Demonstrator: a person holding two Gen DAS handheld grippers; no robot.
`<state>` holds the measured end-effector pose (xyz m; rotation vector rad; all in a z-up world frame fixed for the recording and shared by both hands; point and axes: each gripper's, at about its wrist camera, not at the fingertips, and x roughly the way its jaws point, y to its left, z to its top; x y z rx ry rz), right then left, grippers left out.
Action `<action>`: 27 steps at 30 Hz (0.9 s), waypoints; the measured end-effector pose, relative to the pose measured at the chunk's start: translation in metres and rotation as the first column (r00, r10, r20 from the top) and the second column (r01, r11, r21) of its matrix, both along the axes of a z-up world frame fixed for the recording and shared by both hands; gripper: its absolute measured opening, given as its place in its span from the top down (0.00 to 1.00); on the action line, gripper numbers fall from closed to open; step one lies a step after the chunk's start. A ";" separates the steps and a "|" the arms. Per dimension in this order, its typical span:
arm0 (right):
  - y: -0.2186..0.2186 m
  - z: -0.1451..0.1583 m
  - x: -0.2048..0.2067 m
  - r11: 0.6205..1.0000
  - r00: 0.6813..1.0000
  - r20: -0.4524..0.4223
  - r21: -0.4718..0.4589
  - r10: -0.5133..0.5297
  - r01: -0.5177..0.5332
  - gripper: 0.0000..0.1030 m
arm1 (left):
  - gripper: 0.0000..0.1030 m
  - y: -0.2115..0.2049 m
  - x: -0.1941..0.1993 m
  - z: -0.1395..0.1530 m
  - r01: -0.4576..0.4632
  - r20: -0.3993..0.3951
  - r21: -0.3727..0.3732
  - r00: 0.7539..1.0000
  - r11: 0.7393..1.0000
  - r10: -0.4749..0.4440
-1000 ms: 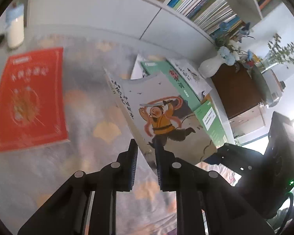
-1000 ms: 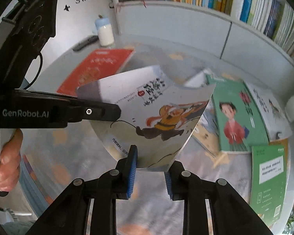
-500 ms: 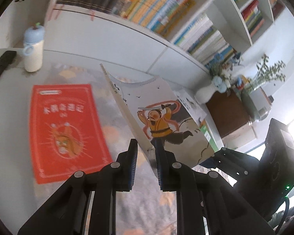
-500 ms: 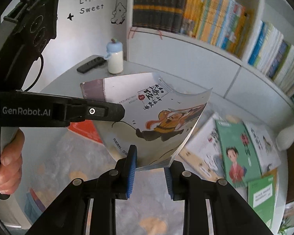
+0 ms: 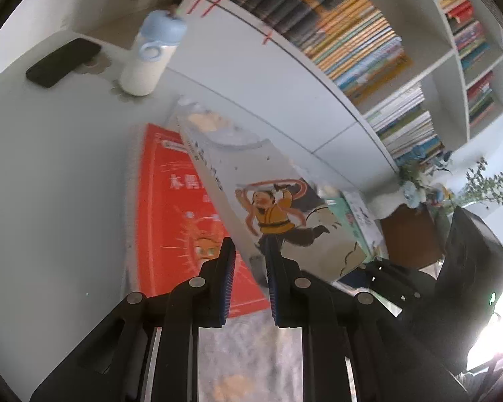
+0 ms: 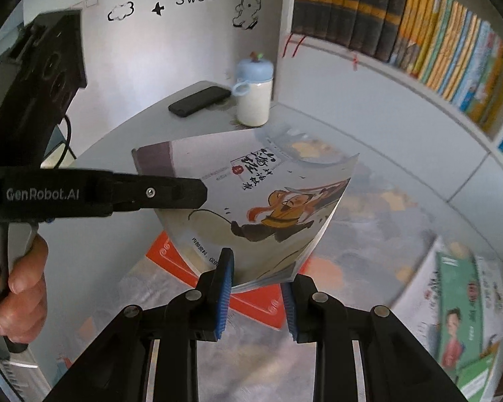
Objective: Organize books
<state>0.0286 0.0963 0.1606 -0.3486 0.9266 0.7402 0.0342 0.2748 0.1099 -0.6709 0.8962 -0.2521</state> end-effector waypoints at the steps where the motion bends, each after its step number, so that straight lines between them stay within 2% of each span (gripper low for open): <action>1: 0.001 -0.003 0.004 1.000 1.000 -0.017 0.010 -0.009 0.009 0.75 | 0.86 0.002 0.000 -0.003 -0.004 -0.005 -0.002 1.000 1.000 0.004; 9: -0.002 -0.023 0.025 0.997 0.987 -0.154 0.051 -0.049 0.057 0.74 | 0.88 0.010 -0.007 -0.042 -0.024 -0.101 -0.071 0.995 0.997 0.017; 15: 0.005 -0.047 0.023 0.998 0.978 -0.199 0.012 -0.056 0.060 0.74 | 0.88 0.017 -0.013 -0.059 -0.075 -0.164 -0.086 0.985 0.993 0.061; 18: 0.006 -0.059 0.028 0.997 0.967 -0.244 -0.007 -0.075 0.076 0.72 | 0.84 0.026 -0.025 -0.062 -0.137 -0.206 -0.034 0.970 0.990 0.127; 21: -0.002 -0.069 0.034 0.995 0.947 -0.309 0.009 -0.089 0.096 0.70 | 0.84 0.036 -0.042 -0.056 -0.167 -0.204 -0.007 0.965 0.986 0.163; 23: -0.012 -0.073 0.036 0.991 0.927 -0.362 0.040 -0.102 0.125 0.64 | 0.84 0.040 -0.051 -0.049 -0.173 -0.208 0.030 0.962 0.984 0.176; 25: -0.024 -0.075 0.036 0.987 0.911 -0.395 0.058 -0.118 0.153 0.63 | 0.77 0.040 -0.058 -0.039 -0.173 -0.201 0.075 0.962 0.982 0.185; 27: -0.045 -0.075 0.031 0.981 0.901 -0.413 0.071 -0.135 0.179 0.63 | 0.76 0.035 -0.062 -0.027 -0.162 -0.185 0.118 0.966 0.980 0.182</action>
